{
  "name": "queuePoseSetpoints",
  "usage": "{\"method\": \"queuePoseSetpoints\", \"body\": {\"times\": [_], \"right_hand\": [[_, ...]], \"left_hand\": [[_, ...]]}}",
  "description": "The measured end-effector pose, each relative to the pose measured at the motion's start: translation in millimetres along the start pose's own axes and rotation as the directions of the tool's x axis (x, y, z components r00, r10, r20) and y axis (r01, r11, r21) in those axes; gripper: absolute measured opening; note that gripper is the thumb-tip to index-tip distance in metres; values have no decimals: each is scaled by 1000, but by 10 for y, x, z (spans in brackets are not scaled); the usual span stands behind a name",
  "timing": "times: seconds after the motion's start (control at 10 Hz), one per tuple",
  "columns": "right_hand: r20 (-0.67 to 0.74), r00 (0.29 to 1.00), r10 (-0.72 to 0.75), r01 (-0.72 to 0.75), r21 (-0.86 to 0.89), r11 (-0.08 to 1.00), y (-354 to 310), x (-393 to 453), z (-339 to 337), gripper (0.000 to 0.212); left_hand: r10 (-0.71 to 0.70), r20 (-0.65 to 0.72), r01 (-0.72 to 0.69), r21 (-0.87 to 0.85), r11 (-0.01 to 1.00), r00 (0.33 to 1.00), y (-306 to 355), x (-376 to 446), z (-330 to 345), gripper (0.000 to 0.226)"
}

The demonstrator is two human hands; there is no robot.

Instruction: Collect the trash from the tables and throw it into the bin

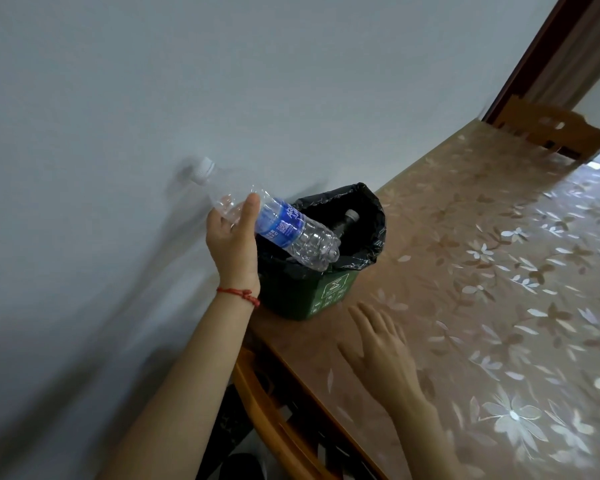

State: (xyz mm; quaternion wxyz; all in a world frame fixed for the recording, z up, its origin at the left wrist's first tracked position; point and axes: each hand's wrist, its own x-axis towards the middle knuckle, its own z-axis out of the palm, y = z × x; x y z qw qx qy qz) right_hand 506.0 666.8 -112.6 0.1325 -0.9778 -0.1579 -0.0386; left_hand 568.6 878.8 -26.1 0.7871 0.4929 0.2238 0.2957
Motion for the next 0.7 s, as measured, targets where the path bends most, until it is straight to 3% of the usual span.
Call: {"method": "queuePoseSetpoints", "body": {"times": [0.1,0.3,0.7], "right_hand": [[17,1000,-9,9,-2,1000,-35,-80,46,51],[32,999,-23,24,-11,1000,-53,-161,68,50],[55,998,-24,19,95,995,-21,-221,92,57]], "left_hand": [[15,-70,-17,-30,999,997,-98,-38,59,36],[5,-102,8,135,991,995,-303,-81,16,56],[-28,-80,50,284,958,996,-440,-294,-321,56]]}}
